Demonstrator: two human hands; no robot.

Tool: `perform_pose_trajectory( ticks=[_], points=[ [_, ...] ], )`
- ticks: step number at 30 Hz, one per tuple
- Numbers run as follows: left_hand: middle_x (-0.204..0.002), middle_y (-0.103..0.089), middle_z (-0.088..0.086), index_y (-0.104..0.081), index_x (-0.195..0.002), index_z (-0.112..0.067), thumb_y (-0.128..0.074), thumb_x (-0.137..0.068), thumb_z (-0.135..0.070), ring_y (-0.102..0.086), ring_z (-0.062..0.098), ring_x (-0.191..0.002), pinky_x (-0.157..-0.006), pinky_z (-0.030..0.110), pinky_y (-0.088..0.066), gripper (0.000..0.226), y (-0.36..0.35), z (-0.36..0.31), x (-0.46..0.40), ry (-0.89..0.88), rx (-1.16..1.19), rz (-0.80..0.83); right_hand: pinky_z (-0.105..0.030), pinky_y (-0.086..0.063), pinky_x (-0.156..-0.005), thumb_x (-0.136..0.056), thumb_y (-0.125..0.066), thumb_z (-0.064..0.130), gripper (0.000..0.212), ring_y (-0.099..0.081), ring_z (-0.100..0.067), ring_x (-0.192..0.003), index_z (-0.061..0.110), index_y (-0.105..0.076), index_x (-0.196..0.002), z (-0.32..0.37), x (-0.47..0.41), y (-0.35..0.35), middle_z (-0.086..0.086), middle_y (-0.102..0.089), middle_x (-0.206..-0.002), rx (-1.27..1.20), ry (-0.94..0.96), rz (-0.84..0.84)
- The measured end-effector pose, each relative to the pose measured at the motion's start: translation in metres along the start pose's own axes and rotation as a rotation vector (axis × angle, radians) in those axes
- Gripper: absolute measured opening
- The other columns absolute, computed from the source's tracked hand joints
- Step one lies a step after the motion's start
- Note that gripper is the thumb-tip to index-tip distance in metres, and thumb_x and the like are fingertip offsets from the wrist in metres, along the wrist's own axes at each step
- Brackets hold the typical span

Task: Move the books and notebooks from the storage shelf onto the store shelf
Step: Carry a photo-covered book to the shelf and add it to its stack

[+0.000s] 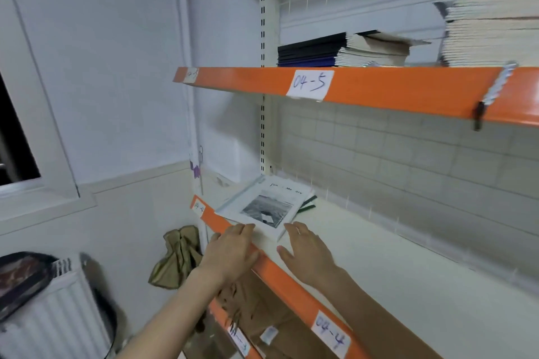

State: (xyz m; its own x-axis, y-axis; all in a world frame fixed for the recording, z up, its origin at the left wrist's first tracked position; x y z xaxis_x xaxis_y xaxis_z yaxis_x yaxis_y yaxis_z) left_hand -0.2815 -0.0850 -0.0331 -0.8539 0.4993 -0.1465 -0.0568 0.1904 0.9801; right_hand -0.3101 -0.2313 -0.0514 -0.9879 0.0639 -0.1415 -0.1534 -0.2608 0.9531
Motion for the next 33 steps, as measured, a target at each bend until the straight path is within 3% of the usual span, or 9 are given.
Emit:
perform_pose_trajectory(
  ticks=[12,17,21,25,27,30,33],
  points=[
    [-0.141,-0.042,-0.001,-0.036,-0.139,-0.022,-0.037,-0.095,-0.043,-0.038,0.019,-0.13,-0.105,0.039,-0.034,0.048,-0.019,0.041,-0.094,-0.063,0.024,-0.017,-0.035,-0.034,-0.107,-0.098,-0.04,0.036,0.051,-0.042,-0.026,-0.128,0.015,-0.031,-0.143,-0.018,-0.07,-0.019,-0.007,-0.036,-0.144,-0.027,-0.116,0.003],
    [-0.13,-0.049,0.001,-0.047,-0.123,-0.018,-0.037,-0.094,-0.05,-0.044,0.021,-0.123,-0.1,0.041,-0.038,0.044,-0.032,0.058,-0.142,-0.042,0.022,-0.003,-0.033,-0.037,-0.101,-0.097,-0.04,0.038,0.047,-0.047,-0.029,-0.123,0.014,-0.036,-0.138,-0.025,-0.093,-0.029,-0.008,-0.041,-0.139,-0.055,-0.26,0.016],
    [-0.129,-0.047,0.009,-0.045,-0.126,-0.01,-0.031,-0.092,-0.062,-0.043,0.026,-0.12,-0.097,0.041,-0.04,0.063,-0.043,0.075,-0.181,-0.012,-0.064,0.115,-0.031,-0.039,-0.093,-0.096,-0.04,0.043,0.045,-0.05,-0.028,-0.118,0.013,-0.04,-0.13,-0.03,-0.113,-0.036,-0.01,-0.046,-0.133,-0.073,-0.38,-0.001],
    [-0.125,-0.046,0.012,-0.048,-0.124,-0.005,-0.042,-0.086,-0.068,-0.04,0.027,-0.119,-0.094,0.036,-0.041,0.074,-0.044,0.088,-0.216,-0.01,-0.006,0.172,-0.034,-0.042,-0.091,-0.096,-0.04,0.044,0.048,-0.052,-0.031,-0.116,0.01,-0.038,-0.13,-0.027,-0.126,-0.039,-0.013,-0.048,-0.128,-0.059,-0.498,-0.016],
    [-0.125,-0.044,0.014,-0.051,-0.114,-0.005,-0.045,-0.083,-0.07,-0.038,0.029,-0.119,-0.09,0.033,-0.04,0.073,-0.047,0.092,-0.233,-0.049,-0.009,0.227,-0.034,-0.043,-0.089,-0.096,-0.043,0.043,0.047,-0.053,-0.031,-0.114,0.008,-0.038,-0.127,-0.025,-0.132,-0.038,-0.015,-0.049,-0.125,-0.063,-0.55,-0.038],
    [-0.119,-0.052,0.016,-0.046,-0.076,-0.013,-0.047,-0.08,-0.072,-0.041,0.03,-0.115,-0.085,0.031,-0.038,0.06,-0.053,0.098,-0.251,-0.11,0.004,0.299,-0.033,-0.043,-0.089,-0.096,-0.044,0.041,0.045,-0.052,-0.031,-0.115,0.007,-0.04,-0.126,-0.021,-0.134,-0.039,-0.015,-0.048,-0.125,-0.091,-0.606,-0.081],
    [-0.111,-0.059,0.009,-0.043,-0.073,-0.014,-0.049,-0.08,-0.071,-0.047,0.027,-0.112,-0.083,0.03,-0.039,0.057,-0.051,0.098,-0.259,-0.165,-0.005,0.294,-0.032,-0.042,-0.091,-0.096,-0.044,0.038,0.044,-0.051,-0.029,-0.116,0.008,-0.041,-0.128,-0.018,-0.132,-0.043,-0.015,-0.048,-0.127,-0.14,-0.645,-0.115]
  ],
)
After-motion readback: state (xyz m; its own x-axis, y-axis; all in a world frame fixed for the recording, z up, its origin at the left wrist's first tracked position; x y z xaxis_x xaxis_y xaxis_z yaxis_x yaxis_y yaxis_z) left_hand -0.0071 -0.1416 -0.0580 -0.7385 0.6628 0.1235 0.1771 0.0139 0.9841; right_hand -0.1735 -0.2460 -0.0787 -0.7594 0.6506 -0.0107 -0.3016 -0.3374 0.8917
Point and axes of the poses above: each hand's wrist, its own x-axis away from the middle knuckle, its own y-axis out of the back of the hand, z = x × y, the point moved 6 cm from there along -x, towards the middle knuckle
